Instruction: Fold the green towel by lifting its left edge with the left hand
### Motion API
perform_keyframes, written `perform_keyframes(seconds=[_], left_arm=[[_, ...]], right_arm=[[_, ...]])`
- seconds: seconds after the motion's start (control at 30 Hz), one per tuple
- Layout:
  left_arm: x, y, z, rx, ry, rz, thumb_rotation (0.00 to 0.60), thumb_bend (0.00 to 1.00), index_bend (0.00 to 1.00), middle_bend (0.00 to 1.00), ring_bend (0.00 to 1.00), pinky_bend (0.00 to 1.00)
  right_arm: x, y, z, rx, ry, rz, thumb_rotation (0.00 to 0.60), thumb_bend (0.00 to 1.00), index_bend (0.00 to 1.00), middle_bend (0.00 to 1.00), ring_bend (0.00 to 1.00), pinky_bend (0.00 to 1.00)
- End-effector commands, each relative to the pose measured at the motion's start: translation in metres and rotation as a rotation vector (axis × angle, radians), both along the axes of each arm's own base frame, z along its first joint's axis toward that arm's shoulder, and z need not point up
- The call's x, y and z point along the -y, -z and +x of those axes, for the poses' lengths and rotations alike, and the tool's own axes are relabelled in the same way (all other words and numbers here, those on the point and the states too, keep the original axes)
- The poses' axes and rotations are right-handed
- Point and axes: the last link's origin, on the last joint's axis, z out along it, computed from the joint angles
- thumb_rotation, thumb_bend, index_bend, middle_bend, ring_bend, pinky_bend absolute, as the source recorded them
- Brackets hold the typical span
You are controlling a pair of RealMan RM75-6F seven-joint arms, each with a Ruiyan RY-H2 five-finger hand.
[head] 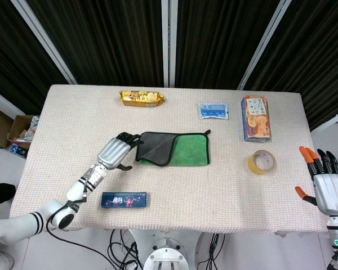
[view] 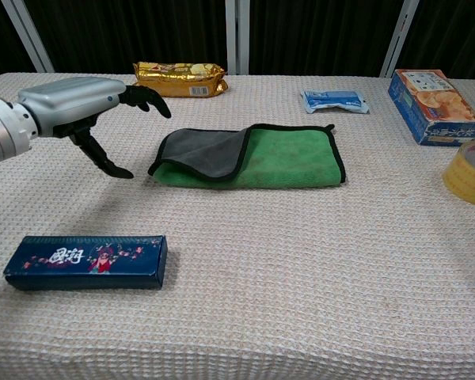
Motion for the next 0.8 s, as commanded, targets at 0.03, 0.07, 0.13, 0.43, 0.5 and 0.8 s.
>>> perform_keyframes(seconds=[0.03, 0.07, 0.13, 0.43, 0.5, 0.8], left_arm=[[0.001, 0.003, 0.002, -0.001, 0.005, -0.005, 0.6, 0.09, 0.24, 0.14, 0.19, 0.17], [0.001, 0.005, 0.003, -0.001, 0.009, -0.009, 0.6, 0.09, 0.24, 0.14, 0.19, 0.17], [0.001, 0.011, 0.007, -0.003, 0.021, -0.019, 0.6, 0.09, 0.25, 0.14, 0.19, 0.17], [-0.009, 0.046, 0.036, 0.015, 0.067, -0.041, 0.6, 0.12, 0.32, 0.16, 0.19, 0.17], [-0.011, 0.054, 0.042, 0.025, 0.073, -0.041, 0.6, 0.13, 0.35, 0.17, 0.19, 0.17], [-0.019, 0.076, 0.057, 0.076, 0.041, -0.052, 0.6, 0.21, 0.44, 0.17, 0.19, 0.17]], right_arm=[[0.0, 0.001, -0.001, 0.002, 0.006, 0.001, 0.6, 0.08, 0.0, 0.11, 0.0, 0.0], [0.0, 0.001, -0.001, 0.002, 0.008, 0.002, 0.6, 0.08, 0.0, 0.11, 0.0, 0.0], [0.0, 0.001, -0.001, 0.0, 0.009, 0.004, 0.6, 0.08, 0.0, 0.11, 0.0, 0.0], [-0.001, -0.002, -0.003, 0.0, 0.014, -0.005, 0.6, 0.08, 0.0, 0.1, 0.0, 0.0], [-0.001, -0.002, -0.004, 0.0, 0.018, -0.003, 0.6, 0.08, 0.0, 0.1, 0.0, 0.0], [-0.002, -0.003, -0.009, 0.005, 0.033, -0.002, 0.6, 0.08, 0.0, 0.1, 0.0, 0.0]])
